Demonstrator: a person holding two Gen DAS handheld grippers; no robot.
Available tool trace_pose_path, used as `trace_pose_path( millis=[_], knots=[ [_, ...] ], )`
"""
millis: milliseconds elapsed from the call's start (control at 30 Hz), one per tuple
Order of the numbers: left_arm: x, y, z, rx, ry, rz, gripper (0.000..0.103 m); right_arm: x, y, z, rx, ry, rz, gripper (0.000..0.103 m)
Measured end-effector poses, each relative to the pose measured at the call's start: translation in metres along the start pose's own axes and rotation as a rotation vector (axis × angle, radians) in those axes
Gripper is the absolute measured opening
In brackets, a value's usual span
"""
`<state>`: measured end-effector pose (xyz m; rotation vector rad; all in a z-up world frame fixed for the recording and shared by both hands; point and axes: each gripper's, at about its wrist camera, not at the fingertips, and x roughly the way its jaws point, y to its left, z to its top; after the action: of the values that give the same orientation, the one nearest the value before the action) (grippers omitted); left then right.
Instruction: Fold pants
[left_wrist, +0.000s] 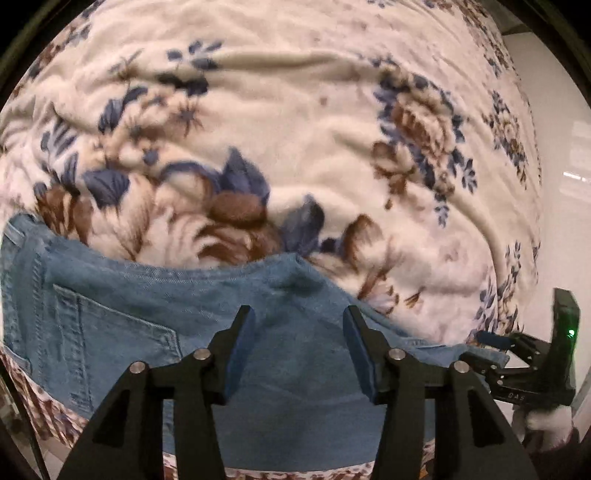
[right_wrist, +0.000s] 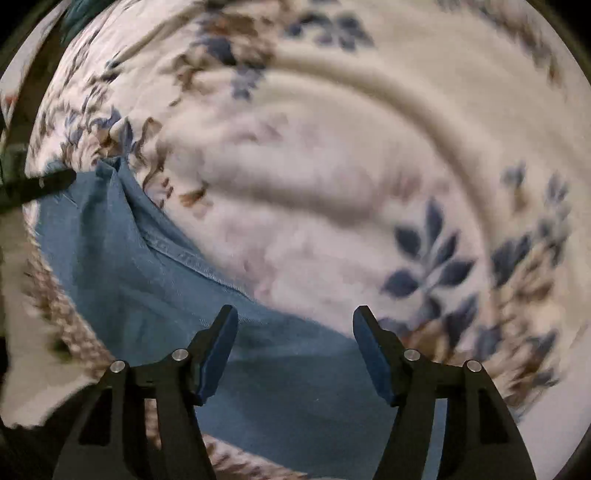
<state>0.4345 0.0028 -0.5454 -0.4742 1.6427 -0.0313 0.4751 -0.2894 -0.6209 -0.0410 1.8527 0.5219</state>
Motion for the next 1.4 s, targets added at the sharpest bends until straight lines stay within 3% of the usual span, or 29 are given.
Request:
trace_pose_path(
  millis=[67, 100, 167, 267, 333, 433, 467, 500, 533, 633, 700, 833, 900, 1000, 1100, 1167, 1233, 1300, 1400],
  knots=[
    [0.008, -0.004, -0.003, -0.016, 0.013, -0.009, 0.047, 0.018, 0.002, -0.005, -0.032, 0.047, 0.038, 0.030],
    [0.011, -0.005, -0.004, -0.013, 0.014, -0.007, 0.047, 0.024, 0.002, -0.008, -0.030, 0.064, 0.027, 0.001],
    [0.016, -0.009, -0.008, 0.000, 0.014, 0.004, 0.047, 0.025, -0.002, -0.011, 0.016, 0.035, -0.055, 0.001],
    [0.022, -0.009, -0.011, 0.013, 0.020, 0.022, 0.047, 0.016, -0.031, -0.019, 0.173, -0.015, -0.106, 0.001],
    [0.025, -0.006, -0.011, 0.008, 0.025, 0.028, 0.047, 0.017, -0.057, -0.027, 0.251, -0.006, -0.040, 0.001],
    [0.024, -0.003, -0.013, -0.003, 0.026, 0.021, 0.047, 0.006, -0.042, -0.029, 0.124, -0.028, 0.048, 0.005],
    [0.022, -0.003, -0.015, 0.004, 0.023, 0.023, 0.047, 0.002, -0.033, -0.028, 0.075, -0.017, 0.057, 0.013],
    [0.020, -0.004, -0.017, 0.011, 0.019, 0.026, 0.047, -0.002, -0.030, -0.029, 0.053, -0.008, 0.033, 0.045],
    [0.017, -0.005, -0.019, 0.018, 0.014, 0.027, 0.047, -0.009, -0.031, -0.033, 0.064, -0.029, -0.005, 0.069],
    [0.007, -0.018, -0.027, 0.060, -0.029, 0.043, 0.047, -0.037, -0.072, -0.047, 0.261, -0.135, 0.018, 0.071],
    [0.000, -0.035, -0.033, 0.106, -0.065, 0.053, 0.047, -0.055, -0.107, -0.066, 0.425, -0.228, -0.011, 0.071],
    [0.002, -0.072, -0.046, 0.203, -0.120, 0.086, 0.047, -0.083, -0.197, -0.147, 0.755, -0.372, -0.227, 0.071],
    [0.009, -0.087, -0.050, 0.232, -0.136, 0.101, 0.047, -0.077, -0.238, -0.176, 0.844, -0.361, -0.209, 0.071],
    [0.025, -0.100, -0.056, 0.231, -0.115, 0.106, 0.047, -0.062, -0.264, -0.191, 0.867, -0.341, -0.127, 0.071],
    [0.035, -0.107, -0.063, 0.225, -0.098, 0.116, 0.047, -0.038, -0.267, -0.194, 0.810, -0.255, -0.166, 0.071],
    [0.037, -0.107, -0.070, 0.228, -0.094, 0.125, 0.047, -0.023, -0.267, -0.195, 0.796, -0.243, -0.157, 0.065],
    [0.040, -0.107, -0.074, 0.228, -0.085, 0.133, 0.047, -0.014, -0.262, -0.195, 0.795, -0.244, -0.151, 0.002],
    [0.042, -0.105, -0.076, 0.220, -0.078, 0.136, 0.047, -0.015, -0.252, -0.194, 0.786, -0.239, -0.218, 0.001],
    [0.041, -0.101, -0.076, 0.205, -0.079, 0.146, 0.047, -0.033, -0.238, -0.209, 0.834, -0.320, -0.271, 0.001]
  ],
)
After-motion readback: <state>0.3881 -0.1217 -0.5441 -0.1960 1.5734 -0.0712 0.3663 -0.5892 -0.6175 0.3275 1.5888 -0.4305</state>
